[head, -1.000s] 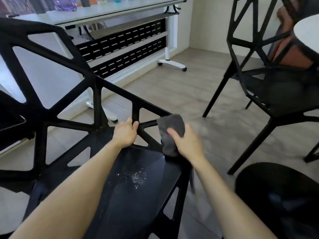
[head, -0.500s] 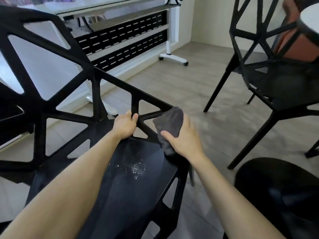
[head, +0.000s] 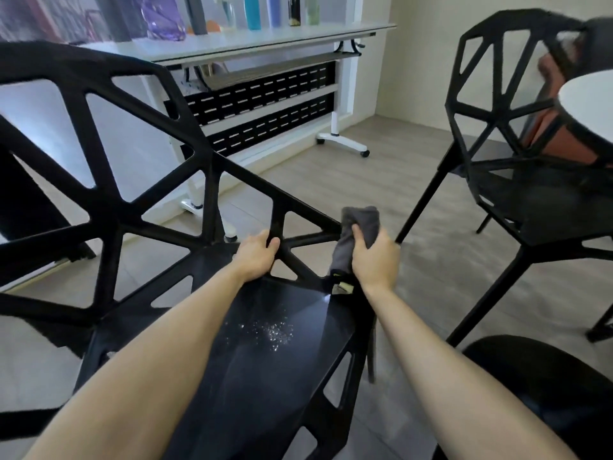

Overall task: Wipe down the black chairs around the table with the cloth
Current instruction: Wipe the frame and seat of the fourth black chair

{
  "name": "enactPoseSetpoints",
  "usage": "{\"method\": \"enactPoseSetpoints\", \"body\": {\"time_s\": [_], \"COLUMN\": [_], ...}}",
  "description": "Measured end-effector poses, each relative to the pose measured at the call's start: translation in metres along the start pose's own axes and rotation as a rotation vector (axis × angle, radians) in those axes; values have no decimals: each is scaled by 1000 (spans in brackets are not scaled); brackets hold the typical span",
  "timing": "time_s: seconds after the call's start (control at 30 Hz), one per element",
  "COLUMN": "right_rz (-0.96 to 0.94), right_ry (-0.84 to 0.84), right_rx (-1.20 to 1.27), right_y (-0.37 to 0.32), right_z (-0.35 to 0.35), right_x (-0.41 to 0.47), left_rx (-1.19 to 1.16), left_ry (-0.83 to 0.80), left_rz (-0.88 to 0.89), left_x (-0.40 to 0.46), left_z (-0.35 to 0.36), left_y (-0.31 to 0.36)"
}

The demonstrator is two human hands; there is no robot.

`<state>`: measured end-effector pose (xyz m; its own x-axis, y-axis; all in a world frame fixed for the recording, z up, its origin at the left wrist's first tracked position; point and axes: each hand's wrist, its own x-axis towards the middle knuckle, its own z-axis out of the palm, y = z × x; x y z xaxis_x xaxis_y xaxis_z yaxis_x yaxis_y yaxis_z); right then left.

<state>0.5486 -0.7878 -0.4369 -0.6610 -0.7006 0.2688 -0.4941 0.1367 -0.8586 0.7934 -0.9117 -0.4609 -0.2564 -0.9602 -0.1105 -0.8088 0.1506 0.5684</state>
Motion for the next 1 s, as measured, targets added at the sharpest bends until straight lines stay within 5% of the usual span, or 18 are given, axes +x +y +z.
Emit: {"method": "enactPoseSetpoints", "body": {"time_s": [0.1, 0.17, 0.27, 0.4, 0.47, 0.6, 0.77, 0.83, 0.9, 1.0], "right_rz": [-229, -484, -764, -1045, -1103, -1022, -995, -982, -998, -906], "right_ry": [178, 139, -177, -648, -745, -524, -782, -734, -489, -119], "right_rx": [44, 59, -147, -448, -452, -430, -392, -319, -186, -107], "right_y": [-17, -43, -74, -33, -38, -52, -46, -87, -137, -210], "right_z": [-22, -14, 38, 88, 83, 82, 82, 75, 75, 104], "right_x": [2, 10, 10, -23, -12, 13, -6, 5, 7, 11], "left_rx": [-19, 49, 166, 342, 416, 594, 880, 875, 865, 853], "left_ry": [-119, -139, -161, -141, -40, 201, 487, 637, 709, 635], "left_rz": [29, 91, 145, 141, 167, 219, 273, 172, 0, -120], "left_x": [-37, -54, -69, -76, -79, -84, -101, -108, -111, -111], "left_z": [-30, -41, -52, -78, -102, -152, -189, -200, -205, -196], "left_y": [26, 29, 20, -6, -21, -51, -86, -91, -83, -73]}}
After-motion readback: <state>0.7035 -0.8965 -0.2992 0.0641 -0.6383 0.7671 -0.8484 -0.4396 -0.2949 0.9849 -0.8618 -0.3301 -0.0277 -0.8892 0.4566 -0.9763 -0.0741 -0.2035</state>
